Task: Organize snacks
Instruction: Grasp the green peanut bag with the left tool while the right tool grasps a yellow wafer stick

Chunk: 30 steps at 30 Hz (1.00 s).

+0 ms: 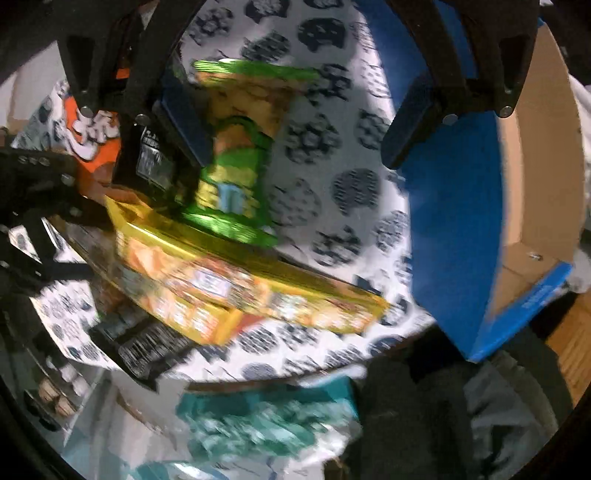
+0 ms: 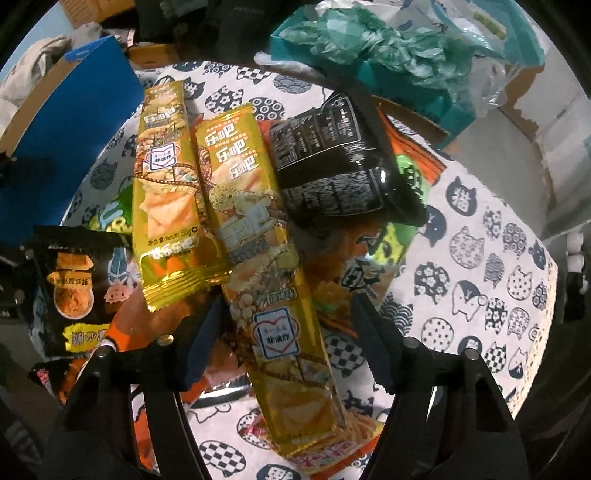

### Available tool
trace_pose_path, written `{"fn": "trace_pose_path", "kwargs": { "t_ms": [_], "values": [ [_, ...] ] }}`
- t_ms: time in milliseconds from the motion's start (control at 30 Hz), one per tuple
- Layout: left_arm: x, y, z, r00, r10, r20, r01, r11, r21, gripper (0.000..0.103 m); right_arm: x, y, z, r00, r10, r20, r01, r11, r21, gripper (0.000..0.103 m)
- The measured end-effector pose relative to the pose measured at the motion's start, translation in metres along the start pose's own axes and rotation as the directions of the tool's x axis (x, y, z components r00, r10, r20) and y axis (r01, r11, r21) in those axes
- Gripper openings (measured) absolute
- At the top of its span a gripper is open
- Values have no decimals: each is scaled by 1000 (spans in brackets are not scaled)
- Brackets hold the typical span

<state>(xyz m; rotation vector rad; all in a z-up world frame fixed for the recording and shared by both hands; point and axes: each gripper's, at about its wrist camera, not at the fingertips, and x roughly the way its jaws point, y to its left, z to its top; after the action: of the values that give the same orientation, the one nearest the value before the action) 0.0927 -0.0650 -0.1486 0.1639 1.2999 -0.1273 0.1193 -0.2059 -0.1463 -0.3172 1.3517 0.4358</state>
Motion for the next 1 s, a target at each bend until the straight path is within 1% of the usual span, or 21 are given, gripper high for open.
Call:
{"fn": "trace_pose_path", "kwargs": {
  "t_ms": [67, 167, 200, 233, 267, 300, 333, 433, 500, 533, 600, 633, 667, 733, 833, 933, 1000],
  "values": [
    [1, -3, -1, 1000, -11, -10, 11, 1000, -9, 94, 4, 0, 3, 1000, 6, 3, -6, 1000, -3, 72],
    [6, -8, 0, 1000, 6, -17, -6, 1000, 18, 94, 7, 1, 6, 1000, 7, 8, -7, 1000, -6, 65],
    [9, -8, 1, 1000, 6, -23, -5, 1000, 18, 94, 7, 1, 6, 1000, 7, 7, -7, 1000, -7, 61],
    [12, -7, 1, 1000, 1, -31, 0, 1000, 11, 94, 9, 0, 5, 1000, 13, 4, -13, 1000, -8, 54],
    [19, -6, 2, 999, -13, -50, 13, 1000, -4, 94, 9, 0, 4, 1000, 18, 3, -18, 1000, -9, 50],
    [24, -3, 3, 997, -32, -68, 30, 999, -21, 94, 10, 0, 4, 1000, 20, 2, -20, 1000, -10, 41],
    [29, 0, 3, 995, -60, -81, 57, 997, -48, 94, 9, 0, 4, 1000, 17, 2, -17, 1000, -14, 39],
    [39, 6, 6, 989, -103, -106, 93, 991, -95, 94, 7, 1, 2, 1000, 13, 8, -13, 1000, -19, 33],
    [44, 8, 7, 986, -124, -109, 113, 988, -104, 94, 4, -2, -1, 999, 49, 13, -50, 999, 16, 31],
    [46, 9, 7, 985, -136, -105, 125, 987, -106, 92, 2, -4, -2, 998, 64, 20, -64, 997, 34, 31],
    [48, 9, 8, 983, -157, -100, 147, 984, -104, 78, 0, -6, -4, 997, 72, 29, -73, 996, 49, 31],
    [48, 8, 7, 981, -163, -104, 153, 983, -102, 65, 0, -7, -4, 996, 77, 33, -79, 995, 62, 31],
    [48, 8, 5, 978, -177, -111, 167, 981, -99, 55, -3, -8, -6, 996, 77, 39, -80, 995, 66, 31],
    [48, 7, 5, 975, -195, -111, 185, 978, -92, 43, -7, -9, -9, 996, 73, 51, -77, 995, 66, 31],
    [43, 5, 5, 984, -153, -89, 148, 987, -61, 36, -15, -7, -10, 995, 71, 67, -76, 994, 75, 31],
    [35, 5, 4, 990, -119, -69, 117, 992, -35, 35, -23, -7, -16, 994, 72, 83, -80, 993, 90, 31],
    [29, 8, 3, 992, -115, -57, 113, 993, -37, 34, -26, -5, -16, 994, 68, 88, -76, 993, 95, 31]
  ]
}}
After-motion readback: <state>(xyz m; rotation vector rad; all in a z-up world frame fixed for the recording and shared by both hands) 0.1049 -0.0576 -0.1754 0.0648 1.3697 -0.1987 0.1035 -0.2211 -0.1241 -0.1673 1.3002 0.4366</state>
